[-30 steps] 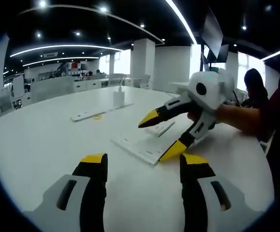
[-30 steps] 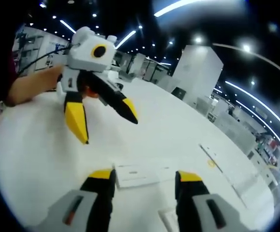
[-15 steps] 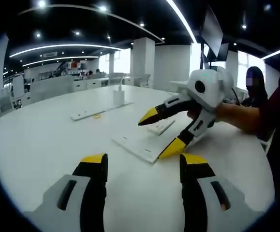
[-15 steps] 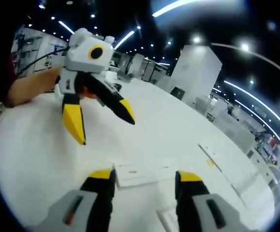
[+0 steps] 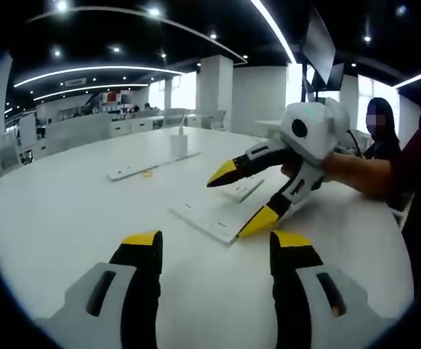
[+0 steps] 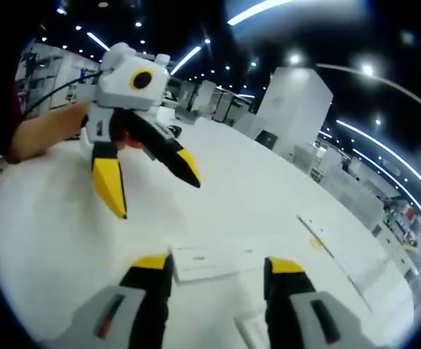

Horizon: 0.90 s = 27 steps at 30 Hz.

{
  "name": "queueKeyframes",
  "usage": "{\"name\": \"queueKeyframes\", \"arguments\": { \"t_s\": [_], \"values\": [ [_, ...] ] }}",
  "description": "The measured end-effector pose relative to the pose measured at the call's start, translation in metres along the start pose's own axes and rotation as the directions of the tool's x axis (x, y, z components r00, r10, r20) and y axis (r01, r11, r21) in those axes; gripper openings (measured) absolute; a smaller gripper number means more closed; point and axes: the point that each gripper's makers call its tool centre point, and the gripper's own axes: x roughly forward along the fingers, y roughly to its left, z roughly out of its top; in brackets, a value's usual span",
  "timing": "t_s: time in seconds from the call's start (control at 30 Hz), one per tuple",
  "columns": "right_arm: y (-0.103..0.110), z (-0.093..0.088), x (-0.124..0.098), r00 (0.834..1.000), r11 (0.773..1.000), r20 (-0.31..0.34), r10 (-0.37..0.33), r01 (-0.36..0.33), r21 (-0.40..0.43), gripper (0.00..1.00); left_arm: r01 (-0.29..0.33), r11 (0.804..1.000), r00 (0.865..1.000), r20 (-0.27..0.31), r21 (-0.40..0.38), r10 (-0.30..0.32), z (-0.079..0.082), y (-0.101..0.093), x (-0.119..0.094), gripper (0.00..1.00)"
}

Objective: Locate the socket holder cover, grip the socket holder cover, clip it into the socket holder slot.

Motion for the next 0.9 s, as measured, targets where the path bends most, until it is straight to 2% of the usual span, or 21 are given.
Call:
{"name": "queueKeyframes", "arguments": {
  "t_s": [0.4,0.77,0.9],
  "values": [
    [0.0031,-0.0022,-0.0017,1.000,1.000,-0.003,0.009,-0.009,0.019,0.53,-0.006,1.000,1.000,-0.004,0.003,0.006,-0.0017,0.0001,0.0004,0.59],
    [0.0051,-0.0058,-0.0032,1.000,0.997,0.006,0.029,-0.029,0.077,0.53,-0.007,1.000,1.000,-0.013,0.006,0.007,-0.0039,-0.0011,0.0008,0.59],
    [0.0100,-0.0075,-0.0042,0.999,0.998,-0.007,0.032,-0.031,0.062,0.52,-0.006,1.000,1.000,-0.014,0.005,0.006,-0.0042,-0.0020,0.0009,0.59]
  ]
}}
